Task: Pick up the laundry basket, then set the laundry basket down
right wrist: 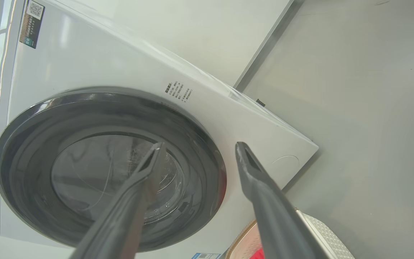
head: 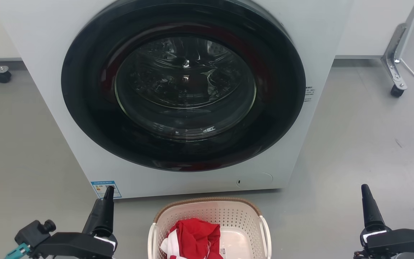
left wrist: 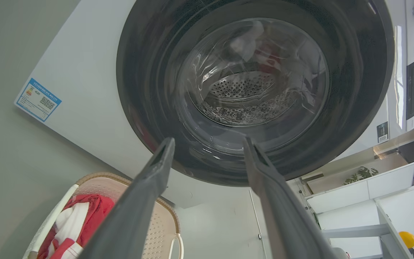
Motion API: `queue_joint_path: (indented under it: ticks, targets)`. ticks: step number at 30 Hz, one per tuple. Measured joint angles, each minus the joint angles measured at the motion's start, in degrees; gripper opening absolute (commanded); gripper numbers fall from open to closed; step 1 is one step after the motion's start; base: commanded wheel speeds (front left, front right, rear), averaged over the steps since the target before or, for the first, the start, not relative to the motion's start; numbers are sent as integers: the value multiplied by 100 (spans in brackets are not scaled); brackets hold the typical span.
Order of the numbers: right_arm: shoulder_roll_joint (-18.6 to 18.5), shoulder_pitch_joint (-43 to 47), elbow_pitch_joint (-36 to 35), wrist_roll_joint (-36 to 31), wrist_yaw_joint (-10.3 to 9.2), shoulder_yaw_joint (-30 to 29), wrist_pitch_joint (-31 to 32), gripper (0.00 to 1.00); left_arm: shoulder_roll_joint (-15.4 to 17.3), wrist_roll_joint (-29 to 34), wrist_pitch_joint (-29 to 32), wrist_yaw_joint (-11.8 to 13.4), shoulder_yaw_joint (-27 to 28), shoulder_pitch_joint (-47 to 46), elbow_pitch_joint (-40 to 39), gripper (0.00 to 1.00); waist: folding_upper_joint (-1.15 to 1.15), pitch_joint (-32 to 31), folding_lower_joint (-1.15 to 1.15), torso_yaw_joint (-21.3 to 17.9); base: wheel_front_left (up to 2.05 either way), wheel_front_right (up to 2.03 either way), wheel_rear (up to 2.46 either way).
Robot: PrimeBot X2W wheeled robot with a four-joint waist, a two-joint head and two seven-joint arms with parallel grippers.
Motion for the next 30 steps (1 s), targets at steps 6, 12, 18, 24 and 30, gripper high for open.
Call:
queue_joint_path:
  ticks: [6, 12, 18, 24, 30]
  targets:
    - [-127, -14, -137, -694, -115, 211, -122, 100, 118, 599, -132, 144, -199, -87, -194, 100, 0, 2, 0, 12, 0, 0, 0]
    - [-254, -102, -230, -1333, -182, 411, -245, 100, 198, 1194, -269, 286, -385, -93, -363, 100, 0, 8, 0, 23, 0, 0, 0]
    - [-334, -101, -296, -1960, -264, 632, -375, 100, 266, 1736, -387, 389, -566, -93, -481, 100, 0, 12, 0, 35, 0, 0, 0]
    - [-396, -99, -298, -2401, -321, 794, -476, 100, 312, 2161, -489, 479, -691, -92, -561, 100, 0, 16, 0, 47, 0, 0, 0]
    - [-424, -98, -290, -2902, -371, 977, -600, 100, 348, 2572, -614, 582, -820, -92, -580, 100, 0, 26, 0, 62, 0, 0, 0]
